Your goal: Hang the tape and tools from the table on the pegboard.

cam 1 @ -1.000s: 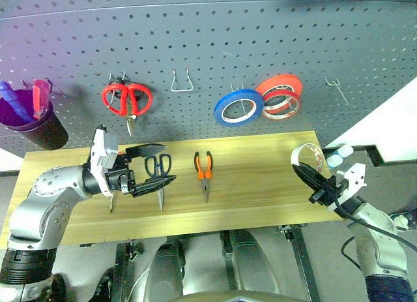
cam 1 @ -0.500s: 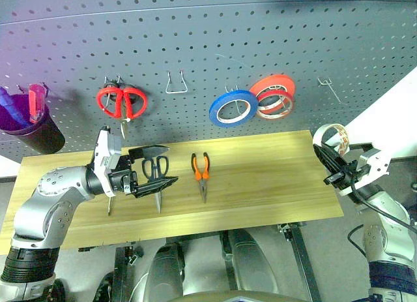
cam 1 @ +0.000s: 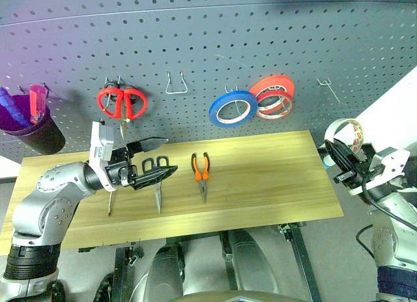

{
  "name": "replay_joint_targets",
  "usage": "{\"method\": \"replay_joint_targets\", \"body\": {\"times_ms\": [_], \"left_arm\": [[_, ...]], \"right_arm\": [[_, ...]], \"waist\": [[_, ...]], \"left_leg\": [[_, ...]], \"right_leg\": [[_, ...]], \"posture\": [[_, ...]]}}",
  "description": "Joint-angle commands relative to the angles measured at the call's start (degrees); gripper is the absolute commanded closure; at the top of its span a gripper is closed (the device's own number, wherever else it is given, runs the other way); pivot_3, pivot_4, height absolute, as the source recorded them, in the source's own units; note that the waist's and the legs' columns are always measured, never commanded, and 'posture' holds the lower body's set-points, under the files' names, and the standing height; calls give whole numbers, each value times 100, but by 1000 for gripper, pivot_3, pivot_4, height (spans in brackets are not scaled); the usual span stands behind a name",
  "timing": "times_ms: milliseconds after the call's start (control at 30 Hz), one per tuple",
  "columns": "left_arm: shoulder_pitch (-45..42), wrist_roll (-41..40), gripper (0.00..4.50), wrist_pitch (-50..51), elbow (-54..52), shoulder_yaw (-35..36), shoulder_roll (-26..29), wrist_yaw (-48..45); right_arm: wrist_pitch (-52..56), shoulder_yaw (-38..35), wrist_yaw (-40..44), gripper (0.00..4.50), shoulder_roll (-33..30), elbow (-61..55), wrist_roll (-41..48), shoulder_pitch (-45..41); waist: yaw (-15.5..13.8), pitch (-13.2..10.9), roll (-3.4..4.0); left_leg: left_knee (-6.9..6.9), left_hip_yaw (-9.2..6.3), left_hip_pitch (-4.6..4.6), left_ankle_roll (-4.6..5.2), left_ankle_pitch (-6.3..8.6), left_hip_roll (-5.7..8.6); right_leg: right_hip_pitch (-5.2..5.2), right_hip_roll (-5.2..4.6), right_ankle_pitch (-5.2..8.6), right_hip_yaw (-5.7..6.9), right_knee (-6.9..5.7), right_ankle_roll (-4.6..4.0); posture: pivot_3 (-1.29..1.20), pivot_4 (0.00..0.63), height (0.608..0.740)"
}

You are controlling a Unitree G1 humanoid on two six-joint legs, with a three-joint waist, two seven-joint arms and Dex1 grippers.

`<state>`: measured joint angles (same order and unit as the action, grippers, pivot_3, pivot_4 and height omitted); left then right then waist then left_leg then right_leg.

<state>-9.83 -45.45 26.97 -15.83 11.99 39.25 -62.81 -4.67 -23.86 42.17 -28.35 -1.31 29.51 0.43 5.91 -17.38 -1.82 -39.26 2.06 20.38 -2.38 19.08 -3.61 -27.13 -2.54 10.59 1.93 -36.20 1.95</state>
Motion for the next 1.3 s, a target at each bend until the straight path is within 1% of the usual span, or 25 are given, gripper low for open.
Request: {"method": "replay_joint_targets", "body": {"times_ms": [33,200,533,667,1000,1300], "left_arm": [[-11,50,0,-109,-54,-5,16,-96],[-32,75,0,-105,-31,-23,-17,-123],[32,76,0,-81,-86,5,-40,-110],[63,71,0,-82,-111,25,-36,-92],[55,44,0,-26,-218,45,0,-19],[159,-4,0,53,-376,106,24,113]], "right_arm": [[98,-200,-257,4464,-38,-631,173,-3],[251,-217,-371,4464,-140,-857,238,-62],[281,-35,-338,4464,-230,-665,114,-581],[197,137,-274,4464,-196,-403,-20,-771],[-322,267,109,4464,-292,1006,-363,-1546],[-820,465,419,4464,-208,2405,-586,-2367]], "waist": [[16,2,0],[23,11,-3],[47,71,-7],[51,73,-7],[101,74,-7],[105,73,-7]], "left_leg": [[0,4,0,0,0,0],[0,5,0,0,0,0],[1,9,-1,0,0,0],[1,9,-1,0,0,0],[1,8,-1,1,0,1],[1,11,-3,1,0,1]], "right_leg": [[1,0,0,-4,-1,0],[1,3,0,-7,-2,1],[2,4,-1,-11,-1,1],[2,3,-1,-12,-2,1],[3,2,-2,-12,-2,0],[4,3,-4,-16,-5,-1]], "posture": [[-220,221,733],[-223,220,733],[-204,215,733],[-198,215,733],[-167,223,733],[-139,230,733]]}}
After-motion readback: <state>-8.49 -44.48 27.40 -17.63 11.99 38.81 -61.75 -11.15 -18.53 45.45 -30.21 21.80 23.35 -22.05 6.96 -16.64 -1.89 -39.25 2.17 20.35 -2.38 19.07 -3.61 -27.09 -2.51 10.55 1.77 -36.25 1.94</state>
